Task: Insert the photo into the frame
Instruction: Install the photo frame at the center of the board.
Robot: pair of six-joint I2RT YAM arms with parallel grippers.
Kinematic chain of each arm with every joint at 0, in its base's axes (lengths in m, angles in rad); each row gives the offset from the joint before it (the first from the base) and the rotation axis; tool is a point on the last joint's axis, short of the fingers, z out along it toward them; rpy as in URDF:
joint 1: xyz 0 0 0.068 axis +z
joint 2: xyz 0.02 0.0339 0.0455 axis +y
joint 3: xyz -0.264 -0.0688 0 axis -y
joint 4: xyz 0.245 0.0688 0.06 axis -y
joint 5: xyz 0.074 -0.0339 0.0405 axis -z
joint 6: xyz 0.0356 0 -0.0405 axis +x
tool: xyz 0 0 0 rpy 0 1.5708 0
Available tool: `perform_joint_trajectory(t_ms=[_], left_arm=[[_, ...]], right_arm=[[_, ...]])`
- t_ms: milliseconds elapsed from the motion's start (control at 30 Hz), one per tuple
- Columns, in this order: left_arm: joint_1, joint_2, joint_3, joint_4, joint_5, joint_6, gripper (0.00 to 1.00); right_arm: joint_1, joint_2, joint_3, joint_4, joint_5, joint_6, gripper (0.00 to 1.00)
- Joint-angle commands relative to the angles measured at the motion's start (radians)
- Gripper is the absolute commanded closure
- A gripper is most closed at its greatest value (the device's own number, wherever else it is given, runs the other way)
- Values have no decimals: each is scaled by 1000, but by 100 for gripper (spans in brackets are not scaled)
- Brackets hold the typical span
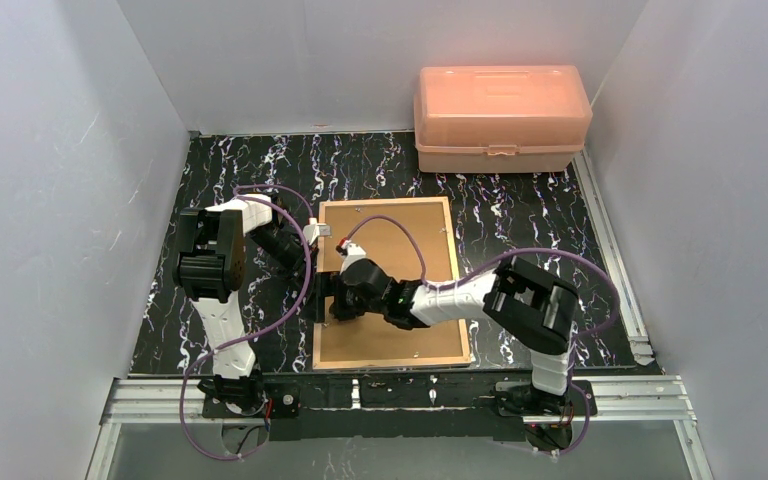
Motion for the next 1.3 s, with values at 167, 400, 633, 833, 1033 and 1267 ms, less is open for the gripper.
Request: perform_joint_trajectory(t_ms=[167,400,633,833,1033,1267], left_arm=[[1,-40,14,-15,19,1,100],[1,-38,16,-15,25,-4,100],[1,-48,15,-17,23,-2,100],[1,-48,11,-18,25,3,100],[1,-45,10,-21,26,7,100],[1,-46,10,-21,28,8,100]], right_arm=[[18,-115,-85,-15,22,23,1],[57,-56,-74,-8,6,43,1],[57,3,-49,30,-2,66,2],[57,26,-38,62,30,73,2],[57,26,-42,79,48,75,2],[56,7,-53,97,17,72,3]])
